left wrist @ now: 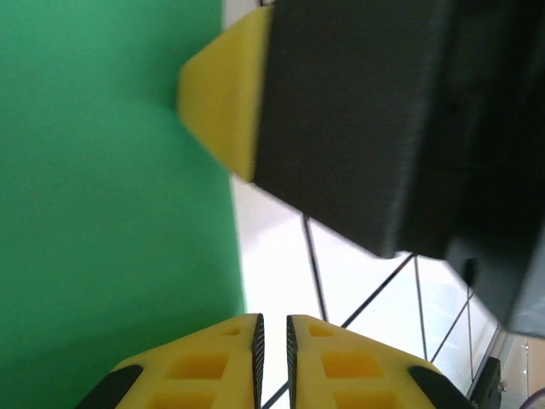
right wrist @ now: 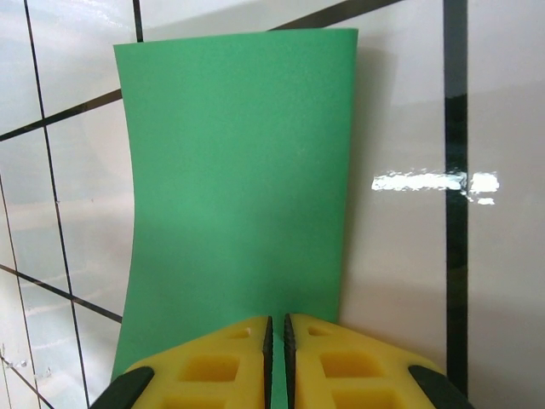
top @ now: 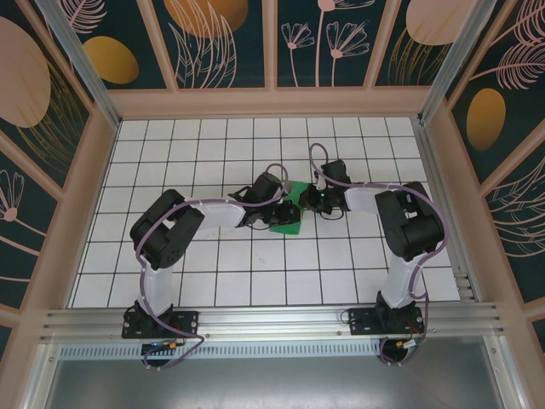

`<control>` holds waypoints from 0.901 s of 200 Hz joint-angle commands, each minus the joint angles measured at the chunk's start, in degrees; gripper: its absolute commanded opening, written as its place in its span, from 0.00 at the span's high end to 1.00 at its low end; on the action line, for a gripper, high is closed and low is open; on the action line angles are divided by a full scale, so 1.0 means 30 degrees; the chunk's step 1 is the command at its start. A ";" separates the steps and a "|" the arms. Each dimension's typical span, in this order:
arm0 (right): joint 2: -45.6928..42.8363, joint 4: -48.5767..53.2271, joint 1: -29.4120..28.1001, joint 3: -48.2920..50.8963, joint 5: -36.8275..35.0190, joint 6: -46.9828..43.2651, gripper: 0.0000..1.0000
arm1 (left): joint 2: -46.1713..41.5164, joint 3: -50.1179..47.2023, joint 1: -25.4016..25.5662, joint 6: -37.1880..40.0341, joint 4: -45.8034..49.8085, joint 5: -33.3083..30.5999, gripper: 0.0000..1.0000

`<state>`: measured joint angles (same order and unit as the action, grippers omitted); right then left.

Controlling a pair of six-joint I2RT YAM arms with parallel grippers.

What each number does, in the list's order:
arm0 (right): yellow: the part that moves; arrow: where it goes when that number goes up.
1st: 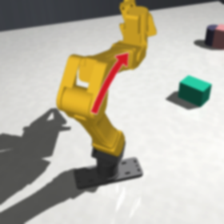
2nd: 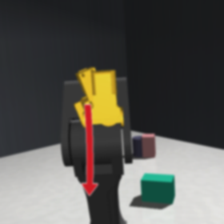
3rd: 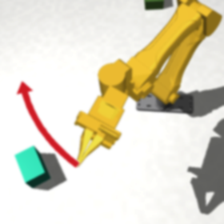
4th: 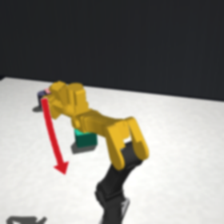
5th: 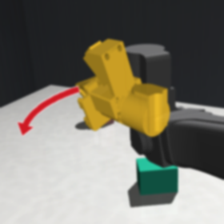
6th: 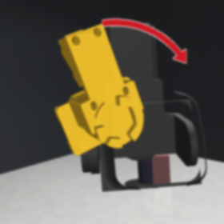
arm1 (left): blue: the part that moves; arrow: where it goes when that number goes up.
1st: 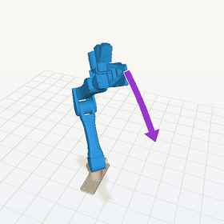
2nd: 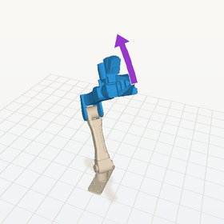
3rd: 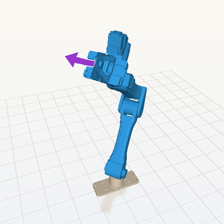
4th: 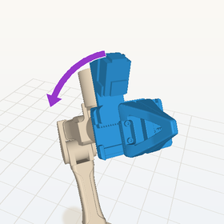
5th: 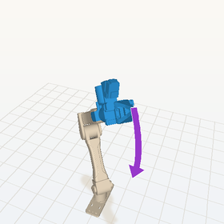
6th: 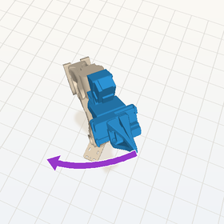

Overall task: Fold a paper plane with a square sheet of paper (pick it up from the middle)
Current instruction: First fold in half a square sheet of paper at the center of the table.

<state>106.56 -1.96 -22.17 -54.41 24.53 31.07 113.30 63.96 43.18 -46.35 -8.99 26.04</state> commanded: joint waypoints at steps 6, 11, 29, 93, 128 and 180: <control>0.0168 -0.0297 -0.0087 0.0274 -0.0034 0.0366 0.86 | 0.0167 0.0614 0.0280 0.0518 0.0387 -0.0185 0.81; 0.0164 -0.0300 -0.0107 0.0268 -0.0034 0.0392 0.86 | 0.0175 0.0622 0.0284 0.0529 0.0463 -0.0197 0.81; 0.0158 -0.0333 -0.0080 0.0289 -0.0008 0.0411 0.86 | 0.0418 0.0681 0.0338 0.0488 0.0694 -0.0167 0.81; -0.0711 -0.0397 0.0023 0.0147 0.0316 0.0395 0.82 | 0.1240 0.1089 0.0431 0.0529 0.2179 -0.0834 0.82; -0.1480 -0.0382 0.0096 0.0454 0.0526 0.0199 0.82 | 0.1505 0.1232 0.0416 0.0605 0.2644 -0.1336 0.86; -0.1733 -0.0354 -0.0101 0.1366 0.0845 0.0102 0.86 | 0.1668 0.1266 0.0431 0.0551 0.2771 -0.1563 0.90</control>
<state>102.67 -2.42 -22.17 -52.38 25.67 31.88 116.75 66.59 44.16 -45.65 -2.96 23.09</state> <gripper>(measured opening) 0.156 0.105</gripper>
